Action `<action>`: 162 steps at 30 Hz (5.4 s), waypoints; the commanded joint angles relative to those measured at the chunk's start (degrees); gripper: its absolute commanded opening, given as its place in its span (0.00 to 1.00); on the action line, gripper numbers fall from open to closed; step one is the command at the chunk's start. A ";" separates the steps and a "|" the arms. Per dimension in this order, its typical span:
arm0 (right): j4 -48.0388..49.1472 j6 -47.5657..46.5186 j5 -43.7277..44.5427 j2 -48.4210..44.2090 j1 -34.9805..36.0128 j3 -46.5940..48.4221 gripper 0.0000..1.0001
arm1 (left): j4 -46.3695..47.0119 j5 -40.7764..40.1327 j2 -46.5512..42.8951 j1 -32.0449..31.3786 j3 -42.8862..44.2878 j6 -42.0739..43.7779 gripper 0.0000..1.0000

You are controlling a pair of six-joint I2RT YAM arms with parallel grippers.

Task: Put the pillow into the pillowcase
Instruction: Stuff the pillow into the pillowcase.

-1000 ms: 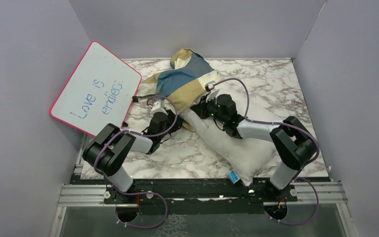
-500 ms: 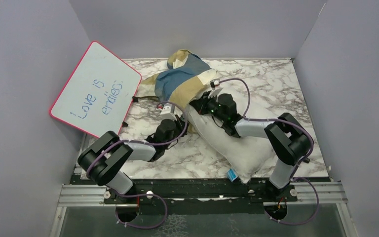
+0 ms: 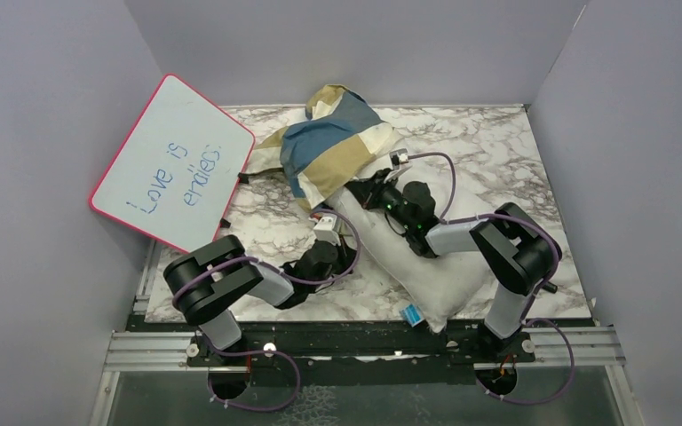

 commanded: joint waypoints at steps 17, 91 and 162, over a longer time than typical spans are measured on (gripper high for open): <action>-1.46 0.00 -3.95 -0.42 -1.05 -1.99 0.00 | -44.41 -12.34 -20.02 10.09 21.01 29.82 0.77; 2.19 8.77 -5.24 4.84 -1.31 2.99 0.01 | -26.79 -9.89 -15.40 6.72 18.97 43.46 0.00; -72.59 -18.83 -8.70 -23.07 -2.14 19.43 0.41 | -19.61 -3.28 -11.63 1.66 8.77 13.64 0.00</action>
